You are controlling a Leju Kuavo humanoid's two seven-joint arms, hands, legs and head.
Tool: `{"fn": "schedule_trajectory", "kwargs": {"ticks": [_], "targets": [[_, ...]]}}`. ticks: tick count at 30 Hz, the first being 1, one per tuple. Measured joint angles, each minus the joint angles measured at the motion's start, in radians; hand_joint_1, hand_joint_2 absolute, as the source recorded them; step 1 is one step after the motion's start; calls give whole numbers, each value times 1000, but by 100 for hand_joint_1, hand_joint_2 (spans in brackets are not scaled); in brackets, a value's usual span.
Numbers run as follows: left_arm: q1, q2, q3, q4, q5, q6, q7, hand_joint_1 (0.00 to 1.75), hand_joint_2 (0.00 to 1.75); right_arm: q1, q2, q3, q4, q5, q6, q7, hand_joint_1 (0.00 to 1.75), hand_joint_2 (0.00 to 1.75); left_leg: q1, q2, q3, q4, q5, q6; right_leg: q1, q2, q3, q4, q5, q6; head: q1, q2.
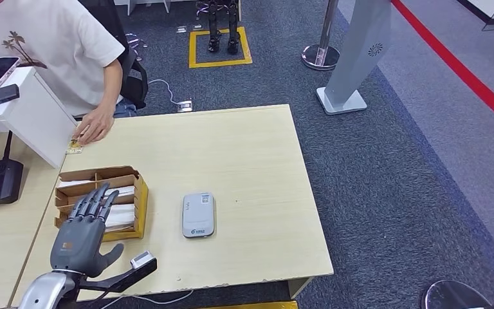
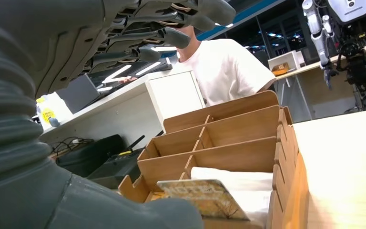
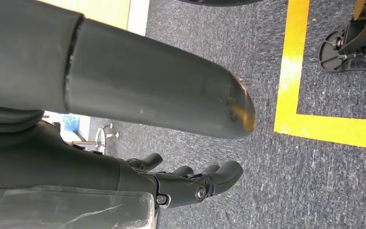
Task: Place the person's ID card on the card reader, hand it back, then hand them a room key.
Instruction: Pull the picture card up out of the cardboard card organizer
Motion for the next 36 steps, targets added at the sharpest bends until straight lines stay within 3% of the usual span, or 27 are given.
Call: {"fn": "schedule_trajectory", "kwargs": {"ticks": [14, 21, 36], "targets": [[93, 14, 1, -71, -36, 1, 53, 0, 175, 1, 0, 0, 0, -3, -10, 3, 0, 0, 0, 0, 0, 0, 0, 0, 0, 0, 0, 0, 0, 0, 0, 0], [95, 15, 33, -70, -110, -19, 91, 0, 175, 1, 0, 0, 0, 12, -11, 5, 0, 0, 0, 0, 0, 0, 0, 0, 0, 0, 0, 0, 0, 0, 0, 0], [63, -5, 132, -42, -163, -56, 79, 0, 175, 0, 0, 0, 0, 42, -10, 12, 0, 0, 0, 0, 0, 0, 0, 0, 0, 0, 0, 0, 0, 0, 0, 0]]}}
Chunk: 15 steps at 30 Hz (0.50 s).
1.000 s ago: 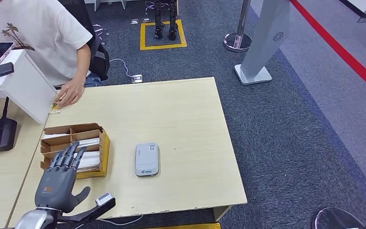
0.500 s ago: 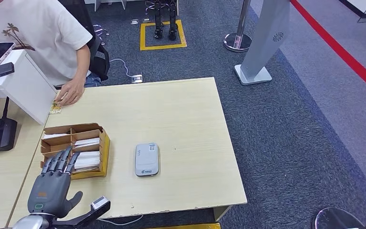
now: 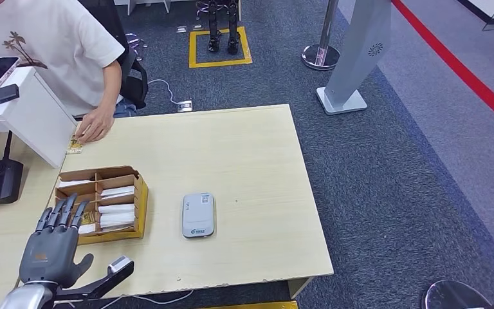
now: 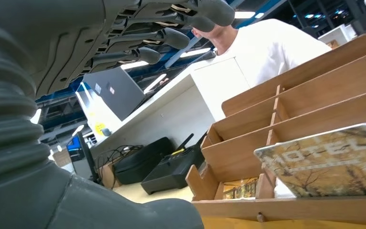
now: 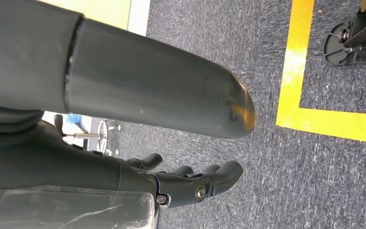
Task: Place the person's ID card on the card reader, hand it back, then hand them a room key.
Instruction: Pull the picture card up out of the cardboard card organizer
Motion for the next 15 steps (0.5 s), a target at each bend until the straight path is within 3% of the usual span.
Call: {"fn": "schedule_trajectory", "kwargs": {"ticks": [15], "targets": [[-48, -39, 6, 74, 55, -19, -53, 0, 175, -1, 0, 0, 0, 22, 11, -3, 0, 0, 0, 0, 0, 0, 0, 0, 0, 0, 0, 0, 0, 0, 0, 0]]}}
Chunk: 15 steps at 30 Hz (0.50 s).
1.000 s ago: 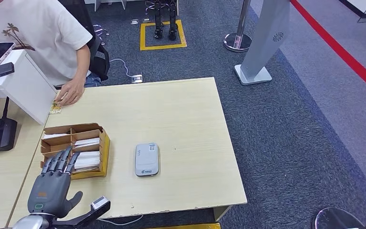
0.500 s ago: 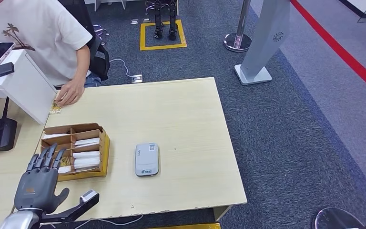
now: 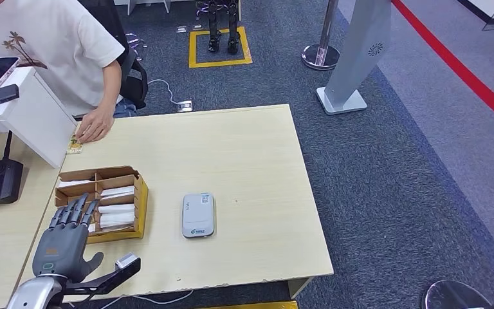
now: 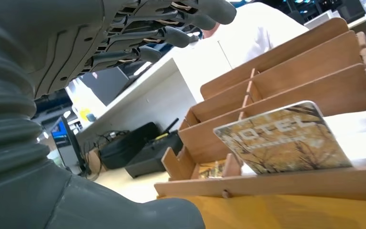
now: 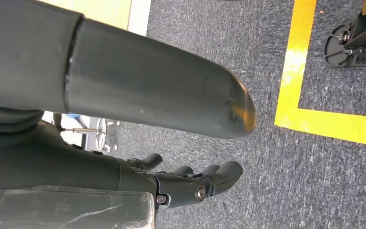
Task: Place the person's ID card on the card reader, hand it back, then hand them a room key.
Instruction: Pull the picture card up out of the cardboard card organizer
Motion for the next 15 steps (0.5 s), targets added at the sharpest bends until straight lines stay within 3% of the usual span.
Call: {"fn": "schedule_trajectory", "kwargs": {"ticks": [15], "targets": [[-16, -28, 0, 45, 19, -2, -7, 0, 175, 0, -1, 0, 0, 6, 2, 0, 0, 0, 0, 0, 0, 0, 0, 0, 0, 0, 0, 0, 0, 0, 0, 0]]}}
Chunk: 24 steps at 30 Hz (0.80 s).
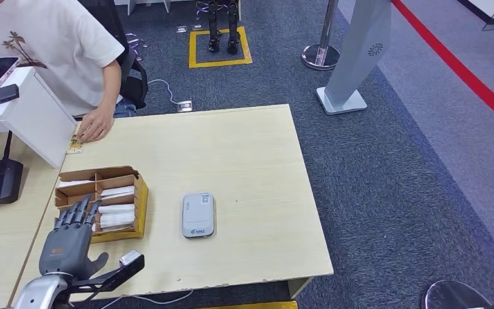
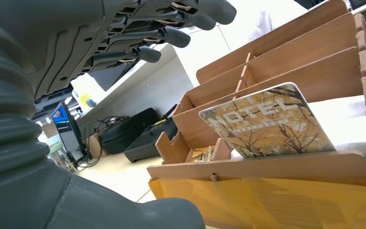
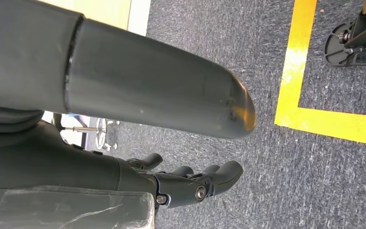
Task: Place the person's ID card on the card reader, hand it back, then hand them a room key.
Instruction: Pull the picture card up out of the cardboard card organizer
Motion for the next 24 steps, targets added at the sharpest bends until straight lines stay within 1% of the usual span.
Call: {"fn": "schedule_trajectory", "kwargs": {"ticks": [16, 24], "targets": [[-26, -20, 0, 41, 6, 1, -1, 0, 175, 0, 0, 0, 0, 19, 2, 2, 0, 0, 0, 0, 0, 0, 0, 0, 0, 0, 0, 0, 0, 0, 0, 0], [-84, -37, -13, 80, 15, 5, -11, 0, 175, -1, 0, 0, 0, 38, 4, 3, 0, 0, 0, 0, 0, 0, 0, 0, 0, 0, 0, 0, 0, 0, 0, 0]]}}
